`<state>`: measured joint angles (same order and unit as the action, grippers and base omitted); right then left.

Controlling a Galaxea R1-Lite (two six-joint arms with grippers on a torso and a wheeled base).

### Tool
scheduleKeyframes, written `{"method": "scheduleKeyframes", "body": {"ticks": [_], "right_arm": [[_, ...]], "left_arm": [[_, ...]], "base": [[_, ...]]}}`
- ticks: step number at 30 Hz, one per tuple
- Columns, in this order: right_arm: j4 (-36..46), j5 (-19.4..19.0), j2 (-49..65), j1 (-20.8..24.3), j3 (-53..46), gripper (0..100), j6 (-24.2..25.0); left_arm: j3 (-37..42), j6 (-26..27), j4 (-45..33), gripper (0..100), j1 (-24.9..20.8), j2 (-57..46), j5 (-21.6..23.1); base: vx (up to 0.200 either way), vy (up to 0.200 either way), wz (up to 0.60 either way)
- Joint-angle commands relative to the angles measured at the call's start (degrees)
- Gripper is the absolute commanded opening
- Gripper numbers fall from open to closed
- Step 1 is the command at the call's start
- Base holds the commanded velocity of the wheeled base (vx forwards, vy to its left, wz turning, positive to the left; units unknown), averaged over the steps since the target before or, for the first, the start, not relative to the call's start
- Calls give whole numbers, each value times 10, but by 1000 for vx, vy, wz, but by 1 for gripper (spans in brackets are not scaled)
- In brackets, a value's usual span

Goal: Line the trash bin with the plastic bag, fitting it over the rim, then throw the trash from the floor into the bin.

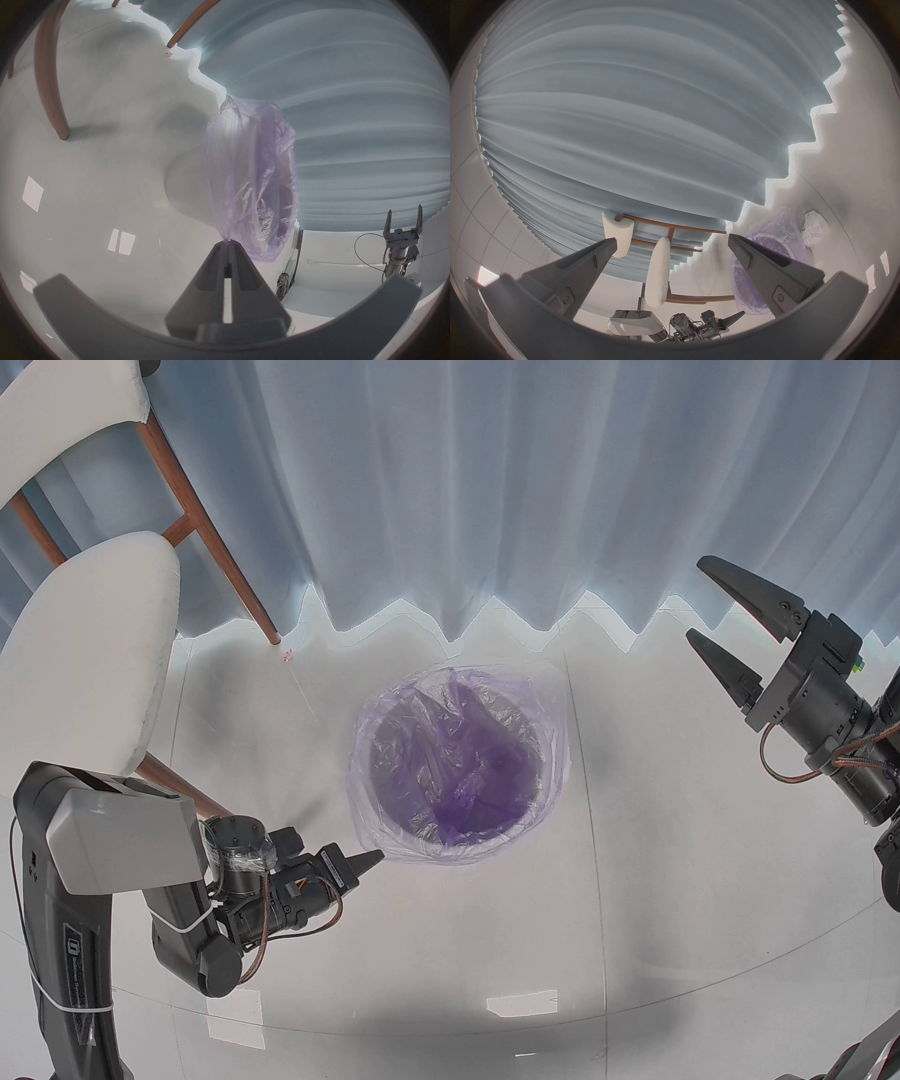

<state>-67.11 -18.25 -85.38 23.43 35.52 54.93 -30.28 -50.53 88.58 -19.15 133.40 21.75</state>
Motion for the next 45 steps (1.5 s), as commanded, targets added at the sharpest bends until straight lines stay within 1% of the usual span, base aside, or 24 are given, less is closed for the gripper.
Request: {"method": "scheduleKeyframes", "body": {"ticks": [1, 7, 12, 14, 18, 22, 29, 32, 33, 36, 42, 45], "right_arm": [[0, 0, 0, -1, 0, 100, 0], [0, 0, 1, 0, -1, 100, 0], [0, 0, 0, 0, -5, 100, -1], [0, -1, 0, 4, -7, 100, -1], [0, -1, -1, 10, -9, 100, -3], [0, -3, -2, 11, -12, 100, -5], [0, -3, -5, 13, -19, 100, -25], [-1, -3, -8, 13, -20, 100, -26], [-1, -3, -8, 13, -21, 100, -26], [-3, -3, -7, 19, -24, 100, -26], [0, -3, -13, 22, -26, 100, -27], [0, -2, -24, 21, -27, 100, -34]], "left_arm": [[0, 1, 0, 0, 0, 17, -1], [-11, 1, 0, 0, 10, 48, 0], [-37, 1, 0, 0, 18, 96, -4], [-53, -4, 0, 0, 20, 104, -15], [-66, -4, -1, 0, 12, 110, -54], [-78, -4, -1, 0, 7, 118, -79], [-76, -2, 0, 0, 4, 120, -84], [-74, -4, 0, 0, 5, 119, -82], [-74, -3, 0, 100, 4, 119, -83], [-76, -9, 0, 100, 6, 118, -85], [-70, -4, 2, 100, 3, 113, -85], [-66, -1, 2, 100, 4, 88, -90]], "base": [[0, 0, 0], [0, 0, 0], [0, 0, 0], [0, 0, 0], [0, 0, 0], [0, 0, 0], [0, 0, 0], [0, 0, 0], [0, 0, 0], [0, 0, 0], [0, 0, 0], [0, 0, 0]]}}
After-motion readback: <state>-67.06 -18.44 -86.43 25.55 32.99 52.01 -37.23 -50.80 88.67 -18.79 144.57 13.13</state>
